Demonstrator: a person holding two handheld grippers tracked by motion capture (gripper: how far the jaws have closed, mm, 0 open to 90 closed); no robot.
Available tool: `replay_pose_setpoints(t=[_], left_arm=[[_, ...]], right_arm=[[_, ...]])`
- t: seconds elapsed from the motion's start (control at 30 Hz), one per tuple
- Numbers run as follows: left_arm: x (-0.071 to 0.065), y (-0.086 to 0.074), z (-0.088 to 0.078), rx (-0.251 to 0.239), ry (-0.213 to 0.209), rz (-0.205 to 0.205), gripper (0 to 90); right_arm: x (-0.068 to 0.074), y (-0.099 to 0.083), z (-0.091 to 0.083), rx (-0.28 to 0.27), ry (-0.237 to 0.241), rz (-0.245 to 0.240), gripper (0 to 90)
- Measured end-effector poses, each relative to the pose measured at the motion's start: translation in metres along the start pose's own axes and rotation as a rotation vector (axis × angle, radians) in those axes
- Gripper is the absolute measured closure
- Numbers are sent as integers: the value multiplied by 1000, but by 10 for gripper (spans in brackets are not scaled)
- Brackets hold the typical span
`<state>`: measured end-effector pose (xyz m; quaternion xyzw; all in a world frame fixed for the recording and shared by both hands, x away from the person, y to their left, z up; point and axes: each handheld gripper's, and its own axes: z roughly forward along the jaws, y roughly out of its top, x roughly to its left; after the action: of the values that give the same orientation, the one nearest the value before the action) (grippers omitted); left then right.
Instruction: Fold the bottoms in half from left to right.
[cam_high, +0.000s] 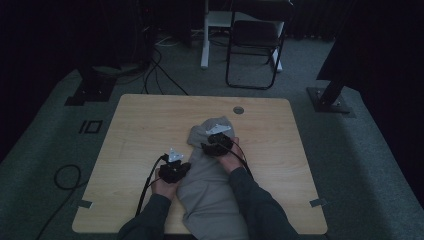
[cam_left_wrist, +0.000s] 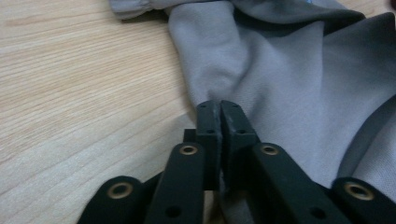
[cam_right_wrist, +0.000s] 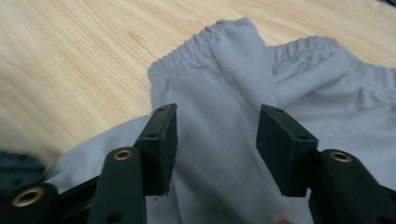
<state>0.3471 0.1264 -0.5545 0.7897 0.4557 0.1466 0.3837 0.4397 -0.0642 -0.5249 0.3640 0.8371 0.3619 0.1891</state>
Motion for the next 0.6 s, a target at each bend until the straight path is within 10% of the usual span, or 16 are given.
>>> replay_pose_setpoints(t=[0.07,0.17,0.23,0.33,0.43,0.6], left_arm=[[-1,0,0,2,0,5,883],[-3,0,0,6,0,13,887],[-4,-1,0,4,2,16,887],[-4,-1,-1,4,2,16,887],[-4,-1,-1,5,3,18,886],[-3,-1,1,-2,-5,9,883]], right_arm=[[-1,1,9,39,-5,-9,481],[-5,1,13,91,-65,-49,788],[-14,3,4,46,-113,13,900],[-41,2,-16,-40,-194,178,897],[-68,-11,-24,-11,-293,290,876],[-70,-23,-25,-26,-166,252,713]])
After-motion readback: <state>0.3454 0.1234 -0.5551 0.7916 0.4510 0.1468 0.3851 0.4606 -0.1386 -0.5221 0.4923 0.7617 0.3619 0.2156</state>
